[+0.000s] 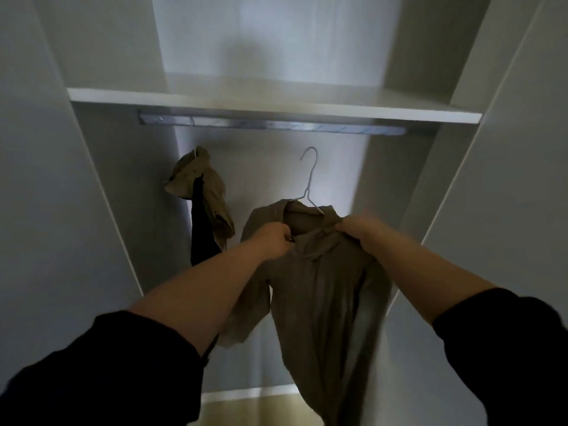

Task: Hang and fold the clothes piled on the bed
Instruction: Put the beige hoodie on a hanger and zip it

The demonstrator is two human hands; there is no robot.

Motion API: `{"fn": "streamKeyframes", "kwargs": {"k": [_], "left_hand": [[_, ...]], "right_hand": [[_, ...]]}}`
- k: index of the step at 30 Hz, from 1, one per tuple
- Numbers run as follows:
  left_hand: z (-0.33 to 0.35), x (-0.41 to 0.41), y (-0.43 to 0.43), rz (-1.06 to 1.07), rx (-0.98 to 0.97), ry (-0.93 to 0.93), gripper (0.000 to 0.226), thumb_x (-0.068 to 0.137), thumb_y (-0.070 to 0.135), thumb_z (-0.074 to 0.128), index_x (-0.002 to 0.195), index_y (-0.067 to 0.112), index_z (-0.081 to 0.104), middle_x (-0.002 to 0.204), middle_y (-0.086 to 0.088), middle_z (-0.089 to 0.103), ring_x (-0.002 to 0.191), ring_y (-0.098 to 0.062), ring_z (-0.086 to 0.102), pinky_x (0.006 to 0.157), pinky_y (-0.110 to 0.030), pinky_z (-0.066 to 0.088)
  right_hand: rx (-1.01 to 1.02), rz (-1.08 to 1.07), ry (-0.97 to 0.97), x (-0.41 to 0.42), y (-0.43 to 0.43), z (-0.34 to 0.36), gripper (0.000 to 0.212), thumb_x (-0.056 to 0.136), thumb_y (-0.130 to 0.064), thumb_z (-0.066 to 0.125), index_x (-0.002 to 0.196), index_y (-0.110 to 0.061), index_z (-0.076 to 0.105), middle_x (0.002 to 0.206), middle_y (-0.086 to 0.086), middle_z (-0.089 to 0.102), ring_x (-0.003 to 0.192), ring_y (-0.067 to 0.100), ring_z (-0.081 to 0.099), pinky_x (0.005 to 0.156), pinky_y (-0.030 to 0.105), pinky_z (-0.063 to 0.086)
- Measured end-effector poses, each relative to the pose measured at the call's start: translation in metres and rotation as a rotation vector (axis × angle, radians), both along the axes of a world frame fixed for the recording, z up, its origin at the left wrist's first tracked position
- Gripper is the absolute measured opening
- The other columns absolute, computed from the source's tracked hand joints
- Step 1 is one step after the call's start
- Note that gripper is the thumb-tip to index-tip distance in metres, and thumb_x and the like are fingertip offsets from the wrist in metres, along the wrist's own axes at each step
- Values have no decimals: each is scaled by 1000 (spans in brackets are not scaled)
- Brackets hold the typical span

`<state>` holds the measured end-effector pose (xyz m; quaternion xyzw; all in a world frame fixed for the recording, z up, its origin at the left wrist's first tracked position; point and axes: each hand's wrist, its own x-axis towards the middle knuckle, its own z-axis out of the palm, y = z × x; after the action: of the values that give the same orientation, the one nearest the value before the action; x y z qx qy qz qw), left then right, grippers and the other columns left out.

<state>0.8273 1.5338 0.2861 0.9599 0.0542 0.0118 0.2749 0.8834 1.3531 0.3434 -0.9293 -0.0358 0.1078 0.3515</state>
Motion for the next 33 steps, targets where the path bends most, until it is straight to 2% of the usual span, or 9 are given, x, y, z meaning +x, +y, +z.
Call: {"fn": "streamKeyframes", "kwargs": {"k": [5,10,12,15,19,24,28,31,33], "left_hand": [[24,49,57,70,125,37,23,95,22,50,104,5,62,109,-13,60,100,-27,55,77,-26,38],[38,86,113,168,167,-40,19,96,20,49,84,8,57,81,-4,53,87,-27,55,68,-26,38],[39,99,131,198,203,-80,19,96,20,48,91,7,60,93,-9,58,93,-29,58,72,-28,40],[36,115,153,206,274,-99,19,98,17,46,82,12,56,104,-12,60,98,-29,58,74,-29,42],[36,129,177,180,307,-37,21,97,13,46,76,14,51,104,-15,61,99,-31,59,85,-37,50],[34,148,205,192,272,6,18,97,9,47,103,3,63,111,-17,62,102,-31,59,91,-36,48],[27,160,205,188,302,59,20,96,8,49,78,10,57,102,-11,61,102,-28,59,88,-32,46],[14,167,202,168,292,87,19,96,8,47,82,6,60,104,-14,63,95,-28,60,80,-32,47],[5,167,201,161,282,81,27,97,7,44,71,10,53,100,-14,63,88,-27,60,75,-31,46]], "right_hand": [[153,58,20,47,70,13,35,97,-14,50,127,5,51,131,20,53,118,34,51,96,34,44],[273,101,10,84,134,23,41,97,-17,51,131,6,48,132,22,52,120,35,51,101,37,43],[303,89,14,97,157,23,43,97,-19,52,132,6,48,132,22,52,119,36,52,101,37,43],[328,101,23,114,189,22,44,97,-18,51,134,5,46,134,22,51,121,36,50,105,40,41],[341,104,8,128,225,22,39,98,-13,47,131,7,47,132,23,51,121,36,50,99,35,42],[381,58,113,138,251,20,39,96,-13,53,128,8,50,127,24,55,114,38,54,93,39,47],[361,29,199,146,250,5,37,96,-13,54,126,8,52,125,24,56,113,38,56,88,39,48],[288,46,229,146,247,-13,35,96,-12,52,124,8,53,121,24,58,108,36,58,90,39,49],[271,58,217,146,246,-22,34,93,-14,57,119,7,56,113,22,61,96,31,60,86,38,51]]}}
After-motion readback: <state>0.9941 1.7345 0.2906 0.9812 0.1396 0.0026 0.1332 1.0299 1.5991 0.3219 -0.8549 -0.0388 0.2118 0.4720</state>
